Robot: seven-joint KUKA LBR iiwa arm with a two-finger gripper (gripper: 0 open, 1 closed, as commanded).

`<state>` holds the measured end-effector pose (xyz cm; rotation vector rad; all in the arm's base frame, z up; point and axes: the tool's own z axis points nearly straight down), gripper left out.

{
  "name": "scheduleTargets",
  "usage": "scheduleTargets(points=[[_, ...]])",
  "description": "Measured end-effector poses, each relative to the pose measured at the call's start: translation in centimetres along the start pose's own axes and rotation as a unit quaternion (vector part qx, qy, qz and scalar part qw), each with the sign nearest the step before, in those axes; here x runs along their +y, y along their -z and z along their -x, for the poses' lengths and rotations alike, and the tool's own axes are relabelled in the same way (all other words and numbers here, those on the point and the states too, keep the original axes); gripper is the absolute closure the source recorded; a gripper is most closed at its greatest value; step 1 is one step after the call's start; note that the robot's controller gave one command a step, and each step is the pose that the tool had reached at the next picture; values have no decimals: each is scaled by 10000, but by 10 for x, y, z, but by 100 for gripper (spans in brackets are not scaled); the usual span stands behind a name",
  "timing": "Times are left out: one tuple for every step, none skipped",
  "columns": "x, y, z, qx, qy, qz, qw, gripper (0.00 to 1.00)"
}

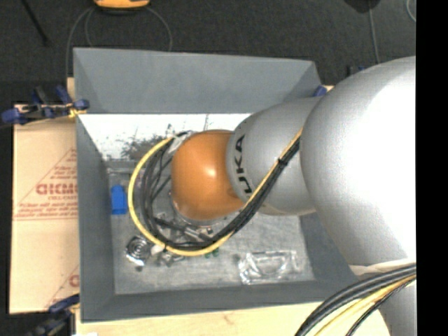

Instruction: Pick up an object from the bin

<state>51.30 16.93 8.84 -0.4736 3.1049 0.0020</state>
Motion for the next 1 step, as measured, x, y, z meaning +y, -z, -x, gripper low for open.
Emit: scheduleTargets(points=[[14,129,-11,-45,179,-13,9998,100]])
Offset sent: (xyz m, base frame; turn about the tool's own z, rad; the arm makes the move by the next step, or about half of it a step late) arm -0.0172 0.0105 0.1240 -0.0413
